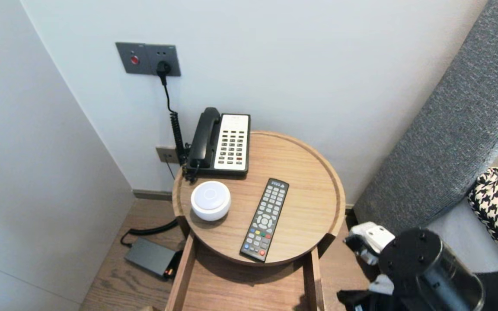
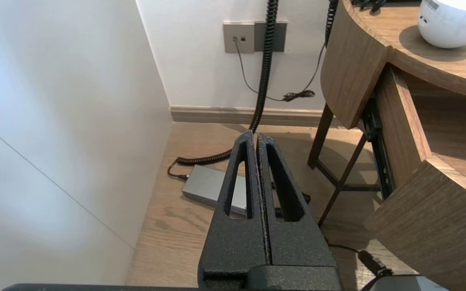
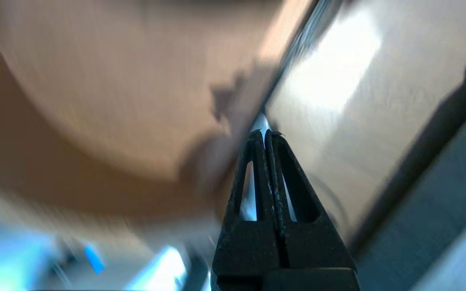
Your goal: Open the nightstand drawer, then put the remote controls on the table in the drawer one by one
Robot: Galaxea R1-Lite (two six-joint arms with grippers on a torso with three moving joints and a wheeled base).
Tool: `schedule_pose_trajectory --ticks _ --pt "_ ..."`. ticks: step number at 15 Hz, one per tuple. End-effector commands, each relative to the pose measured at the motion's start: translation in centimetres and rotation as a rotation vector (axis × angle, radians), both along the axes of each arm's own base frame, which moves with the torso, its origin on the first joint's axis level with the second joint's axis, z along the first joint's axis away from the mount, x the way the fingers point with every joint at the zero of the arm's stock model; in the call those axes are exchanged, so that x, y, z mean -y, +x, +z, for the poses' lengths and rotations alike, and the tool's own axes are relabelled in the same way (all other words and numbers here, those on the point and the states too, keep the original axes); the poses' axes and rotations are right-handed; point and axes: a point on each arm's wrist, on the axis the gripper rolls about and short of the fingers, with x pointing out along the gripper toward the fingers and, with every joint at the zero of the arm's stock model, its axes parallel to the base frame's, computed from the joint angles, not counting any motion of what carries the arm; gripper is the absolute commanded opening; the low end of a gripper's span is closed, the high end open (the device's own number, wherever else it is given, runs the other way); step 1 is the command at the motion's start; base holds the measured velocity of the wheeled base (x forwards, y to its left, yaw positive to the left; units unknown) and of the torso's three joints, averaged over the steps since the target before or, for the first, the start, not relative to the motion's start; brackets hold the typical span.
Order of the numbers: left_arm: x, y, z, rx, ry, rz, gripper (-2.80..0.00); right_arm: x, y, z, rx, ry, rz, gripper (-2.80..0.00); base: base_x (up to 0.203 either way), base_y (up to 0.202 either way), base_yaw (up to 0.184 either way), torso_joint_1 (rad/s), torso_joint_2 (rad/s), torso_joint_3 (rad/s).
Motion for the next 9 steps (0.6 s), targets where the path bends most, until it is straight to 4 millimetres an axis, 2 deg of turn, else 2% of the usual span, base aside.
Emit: schedule_pose_trajectory --ticks 1,6,9 --pt "0.0 0.1 -0.3 -0.010 0.000 0.000 -2.80 0.3 2.4 2.8 0.066 0.074 -0.096 -2.80 0.000 0.000 0.000 0.000 0.00 0.000" --pt "0.0 0.1 -0.3 -0.010 0.000 0.001 -2.80 0.8 6.2 9.7 0.167 0.186 -0.231 -2.80 0.000 0.000 0.000 0.000 0.00 0.000" --pt "0.0 0.1 -0.3 -0.010 0.000 0.001 -2.80 0.8 7.1 11.6 0.137 0.159 -0.255 -2.80 0.000 0.000 0.000 0.000 0.00 0.000"
